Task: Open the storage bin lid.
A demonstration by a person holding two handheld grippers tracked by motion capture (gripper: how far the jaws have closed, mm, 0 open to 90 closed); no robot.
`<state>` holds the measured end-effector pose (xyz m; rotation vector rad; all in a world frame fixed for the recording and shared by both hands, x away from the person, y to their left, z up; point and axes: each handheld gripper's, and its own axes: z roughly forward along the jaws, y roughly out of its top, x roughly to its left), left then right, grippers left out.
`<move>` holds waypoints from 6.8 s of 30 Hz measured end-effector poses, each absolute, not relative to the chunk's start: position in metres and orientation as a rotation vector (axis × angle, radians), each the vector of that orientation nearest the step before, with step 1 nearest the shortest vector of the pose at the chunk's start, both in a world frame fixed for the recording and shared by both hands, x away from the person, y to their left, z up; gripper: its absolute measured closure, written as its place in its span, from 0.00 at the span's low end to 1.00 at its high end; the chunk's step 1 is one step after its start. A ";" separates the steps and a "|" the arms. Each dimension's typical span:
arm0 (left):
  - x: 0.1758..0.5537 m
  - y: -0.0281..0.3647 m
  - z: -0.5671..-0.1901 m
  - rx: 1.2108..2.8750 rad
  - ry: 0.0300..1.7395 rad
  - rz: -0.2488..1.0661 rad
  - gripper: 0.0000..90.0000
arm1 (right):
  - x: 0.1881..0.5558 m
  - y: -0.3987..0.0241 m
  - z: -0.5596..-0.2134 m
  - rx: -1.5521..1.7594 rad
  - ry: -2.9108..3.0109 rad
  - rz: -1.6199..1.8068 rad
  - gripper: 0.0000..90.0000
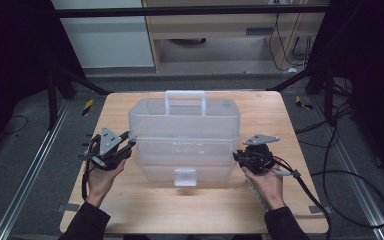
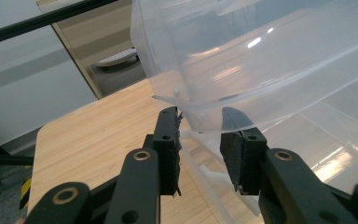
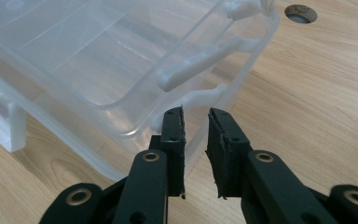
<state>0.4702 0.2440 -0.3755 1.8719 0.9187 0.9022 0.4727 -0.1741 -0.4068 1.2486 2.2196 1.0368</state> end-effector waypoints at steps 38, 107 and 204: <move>0.491 0.242 -0.361 1.806 0.956 0.911 0.78 | 0.477 -0.172 -0.409 1.298 2.210 1.048 0.87; 0.509 0.237 -0.340 1.820 0.959 0.950 0.81 | 0.474 -0.174 -0.407 1.289 2.200 1.051 0.90; 0.569 0.223 -0.304 1.833 1.043 1.009 0.93 | 0.485 -0.176 -0.410 1.319 2.182 1.037 0.87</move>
